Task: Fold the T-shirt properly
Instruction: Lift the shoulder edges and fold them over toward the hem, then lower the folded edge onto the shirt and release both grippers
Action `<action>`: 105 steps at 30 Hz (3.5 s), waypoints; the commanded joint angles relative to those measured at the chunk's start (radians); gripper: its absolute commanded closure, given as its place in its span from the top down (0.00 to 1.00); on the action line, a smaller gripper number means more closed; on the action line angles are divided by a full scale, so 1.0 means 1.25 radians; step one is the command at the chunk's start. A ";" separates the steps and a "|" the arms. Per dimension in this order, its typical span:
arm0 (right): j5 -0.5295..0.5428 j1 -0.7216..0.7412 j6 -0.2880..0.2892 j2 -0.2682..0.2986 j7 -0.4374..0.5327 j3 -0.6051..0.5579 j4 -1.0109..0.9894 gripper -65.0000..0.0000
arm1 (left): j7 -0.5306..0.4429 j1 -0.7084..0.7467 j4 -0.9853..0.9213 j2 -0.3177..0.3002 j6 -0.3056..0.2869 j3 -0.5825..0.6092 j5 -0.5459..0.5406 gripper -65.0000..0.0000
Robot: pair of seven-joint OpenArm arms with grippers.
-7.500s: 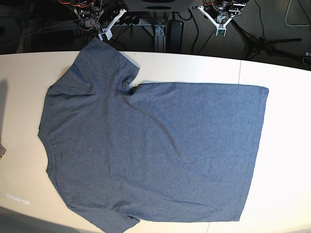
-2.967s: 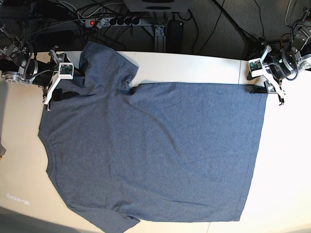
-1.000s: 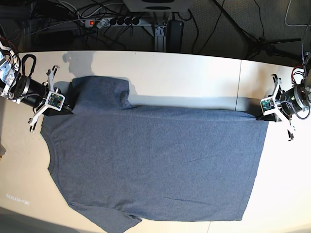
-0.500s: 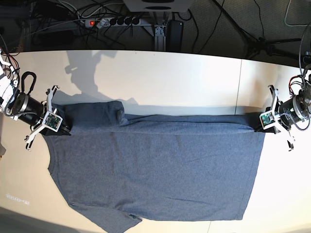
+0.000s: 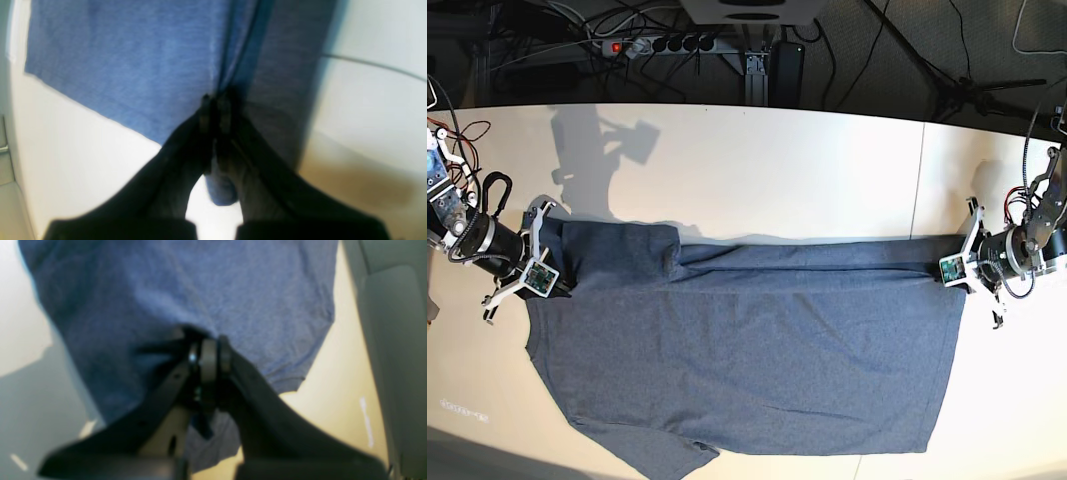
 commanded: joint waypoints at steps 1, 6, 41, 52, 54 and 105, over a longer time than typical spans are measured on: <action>-0.001 0.030 0.065 0.009 0.010 0.001 -0.005 0.00 | -0.004 -0.034 0.000 -0.012 0.002 -0.009 -0.003 0.00; -0.013 0.076 0.065 -0.027 0.009 -0.036 -0.064 0.00 | -0.004 -0.064 -0.006 -0.007 0.002 -0.008 -0.003 0.00; -0.025 0.194 0.062 -0.137 0.016 -0.042 -0.218 0.03 | -0.044 -0.180 -0.125 0.042 0.022 0.107 0.017 0.29; 0.208 0.194 0.056 -0.149 0.011 -0.006 -0.216 0.67 | 0.144 -0.181 -0.117 0.042 0.203 0.088 -0.275 0.46; 0.247 0.194 0.056 -0.152 0.005 0.012 -0.216 0.66 | 0.169 -0.180 -0.106 0.042 0.203 0.065 -0.332 0.40; 0.430 0.149 0.043 -0.231 -0.293 0.095 -0.412 0.00 | 0.751 -0.065 -0.092 0.225 0.185 -0.128 -0.548 0.00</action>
